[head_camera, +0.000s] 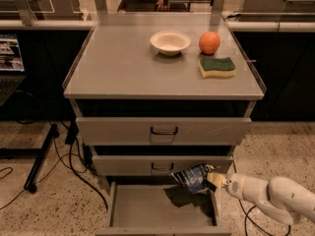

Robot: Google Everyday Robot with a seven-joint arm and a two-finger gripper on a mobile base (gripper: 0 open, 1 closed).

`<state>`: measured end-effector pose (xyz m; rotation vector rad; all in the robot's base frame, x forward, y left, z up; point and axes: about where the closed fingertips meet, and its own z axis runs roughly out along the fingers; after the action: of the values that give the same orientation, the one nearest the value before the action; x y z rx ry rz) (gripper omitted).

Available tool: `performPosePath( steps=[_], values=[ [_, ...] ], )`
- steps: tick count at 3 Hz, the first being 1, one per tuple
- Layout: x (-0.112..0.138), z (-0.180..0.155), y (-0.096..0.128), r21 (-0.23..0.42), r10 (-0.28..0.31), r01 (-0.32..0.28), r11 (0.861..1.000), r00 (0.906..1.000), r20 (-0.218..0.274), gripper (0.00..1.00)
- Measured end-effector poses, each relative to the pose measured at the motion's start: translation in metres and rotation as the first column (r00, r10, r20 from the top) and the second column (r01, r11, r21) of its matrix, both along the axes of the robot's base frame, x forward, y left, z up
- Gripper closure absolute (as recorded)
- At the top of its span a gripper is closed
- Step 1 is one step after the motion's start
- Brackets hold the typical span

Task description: Place blue chip bag into bottom drawer

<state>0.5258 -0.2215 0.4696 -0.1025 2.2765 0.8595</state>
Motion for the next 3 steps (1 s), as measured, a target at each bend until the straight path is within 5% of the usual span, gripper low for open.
performPosePath(
  steps=[1, 3],
  values=[
    [-0.0194, -0.0223, -0.0221, 0.029, -0.07, 0.072, 0.997, 0.9954, -0.065, 1.0],
    [-0.0192, -0.0274, -0.0174, 0.03, -0.064, 0.066, 0.997, 0.9959, -0.064, 1.0]
  ],
)
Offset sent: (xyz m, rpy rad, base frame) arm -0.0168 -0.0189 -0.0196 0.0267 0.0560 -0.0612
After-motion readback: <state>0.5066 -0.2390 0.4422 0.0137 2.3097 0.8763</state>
